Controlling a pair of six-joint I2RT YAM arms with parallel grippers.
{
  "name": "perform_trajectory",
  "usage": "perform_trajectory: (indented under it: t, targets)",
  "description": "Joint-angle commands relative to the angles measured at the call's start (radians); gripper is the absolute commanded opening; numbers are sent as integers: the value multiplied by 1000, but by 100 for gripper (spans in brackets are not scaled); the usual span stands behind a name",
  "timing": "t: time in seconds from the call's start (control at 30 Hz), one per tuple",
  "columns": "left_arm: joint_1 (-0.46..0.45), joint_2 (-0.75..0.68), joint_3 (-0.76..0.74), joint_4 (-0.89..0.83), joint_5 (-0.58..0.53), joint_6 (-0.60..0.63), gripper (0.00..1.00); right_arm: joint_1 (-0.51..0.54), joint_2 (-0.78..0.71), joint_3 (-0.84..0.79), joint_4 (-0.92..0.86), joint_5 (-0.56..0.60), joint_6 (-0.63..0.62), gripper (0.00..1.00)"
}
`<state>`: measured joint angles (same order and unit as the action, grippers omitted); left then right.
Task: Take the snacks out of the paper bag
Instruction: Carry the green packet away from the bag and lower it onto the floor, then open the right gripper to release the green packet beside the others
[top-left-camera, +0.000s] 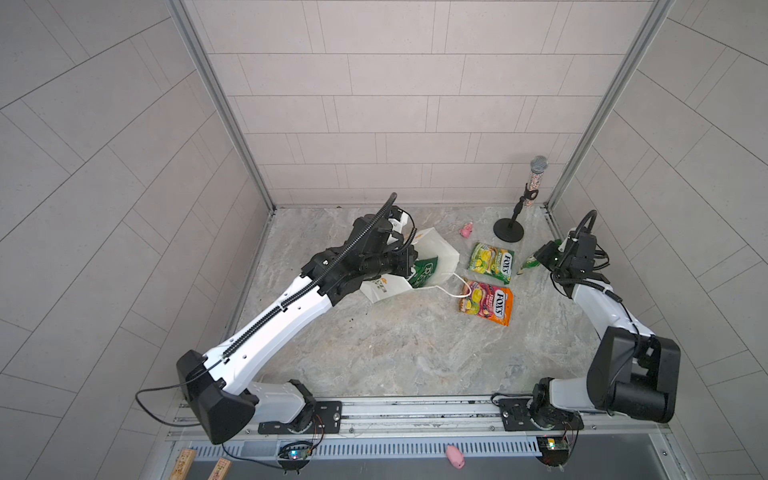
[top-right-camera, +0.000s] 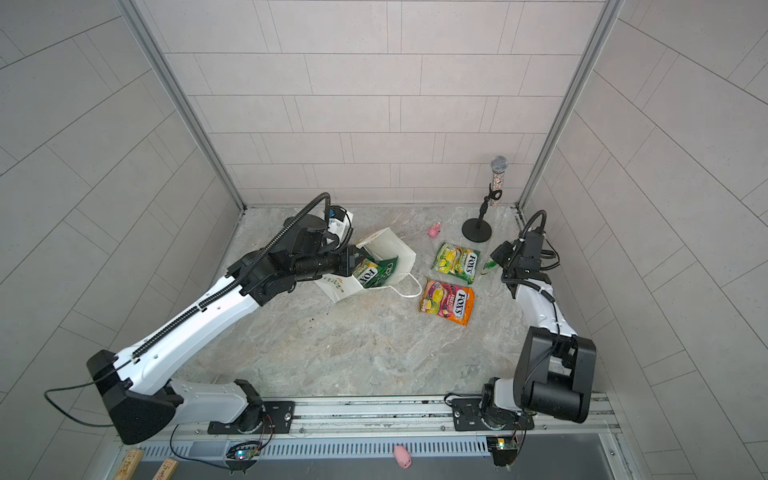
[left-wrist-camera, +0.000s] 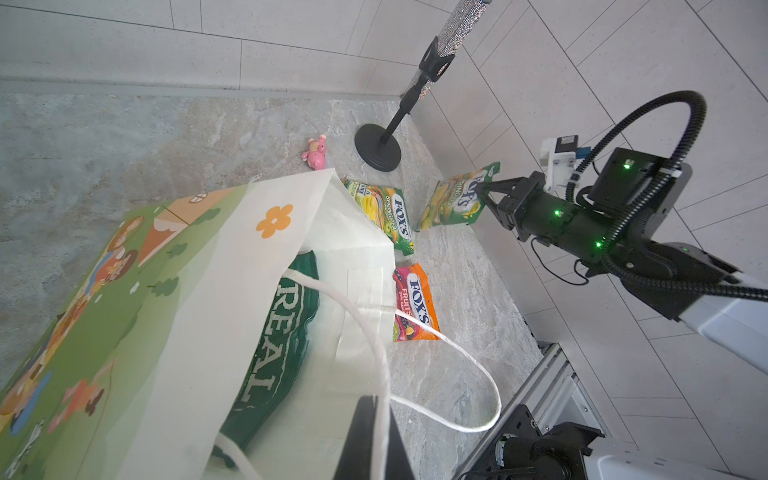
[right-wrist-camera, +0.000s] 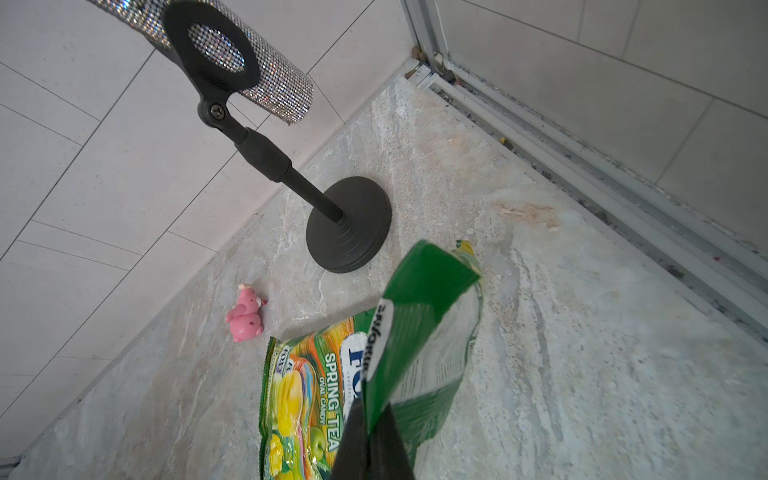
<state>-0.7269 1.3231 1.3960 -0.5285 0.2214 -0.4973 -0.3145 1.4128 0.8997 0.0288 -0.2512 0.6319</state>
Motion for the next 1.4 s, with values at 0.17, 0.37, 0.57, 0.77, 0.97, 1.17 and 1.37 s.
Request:
perform_trajectory:
  t: [0.17, 0.37, 0.57, 0.77, 0.97, 1.17, 1.37]
  targets:
    - [-3, -14, 1, 15, 20, 0, 0, -69, 57, -1, 164, -89, 26, 0]
    - [-3, -9, 5, 16, 25, 3, 0, -126, 45, -115, 133, -119, 36, 0]
    - [-3, -11, 0, 18, 36, 1, 0, -162, 52, -163, 7, -56, 3, 0]
    - [-3, -15, 0, 19, 62, 3, 0, -181, 70, -158, -58, -45, -25, 35]
    - [-3, -16, -2, 21, 104, 0, 0, -181, -17, -123, -184, -28, -50, 62]
    - [-3, -22, -10, 16, 143, 2, 0, -164, -166, -153, -168, -221, -4, 64]
    - [-14, -33, -42, 40, 163, -48, 0, -36, -338, -141, -233, -329, 3, 64]
